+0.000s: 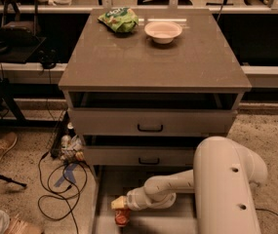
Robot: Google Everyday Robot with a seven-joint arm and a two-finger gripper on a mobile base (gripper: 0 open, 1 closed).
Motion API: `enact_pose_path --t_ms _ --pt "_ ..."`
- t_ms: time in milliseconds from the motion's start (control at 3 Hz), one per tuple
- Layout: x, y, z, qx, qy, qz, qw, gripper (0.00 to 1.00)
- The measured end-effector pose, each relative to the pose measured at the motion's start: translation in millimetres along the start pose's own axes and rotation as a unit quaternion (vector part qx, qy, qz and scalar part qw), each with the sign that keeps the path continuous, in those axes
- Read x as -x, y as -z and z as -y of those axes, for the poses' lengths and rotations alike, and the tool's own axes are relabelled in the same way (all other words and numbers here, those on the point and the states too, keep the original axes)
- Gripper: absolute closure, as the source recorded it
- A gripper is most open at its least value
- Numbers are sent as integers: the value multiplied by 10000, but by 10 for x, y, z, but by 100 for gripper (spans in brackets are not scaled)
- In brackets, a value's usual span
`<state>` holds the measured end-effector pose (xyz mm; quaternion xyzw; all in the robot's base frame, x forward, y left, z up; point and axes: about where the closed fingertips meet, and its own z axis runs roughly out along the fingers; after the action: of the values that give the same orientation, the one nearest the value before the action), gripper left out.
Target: Place coke can into bottom drawer
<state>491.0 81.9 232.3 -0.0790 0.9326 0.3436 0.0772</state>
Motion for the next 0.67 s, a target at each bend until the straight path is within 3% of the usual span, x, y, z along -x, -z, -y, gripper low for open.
enact_pose_path --t_ms 333,667 --pt "98 131 244 -103 -223 240 9994 0" --pt "266 403 595 -331 -452 588 9967 0"
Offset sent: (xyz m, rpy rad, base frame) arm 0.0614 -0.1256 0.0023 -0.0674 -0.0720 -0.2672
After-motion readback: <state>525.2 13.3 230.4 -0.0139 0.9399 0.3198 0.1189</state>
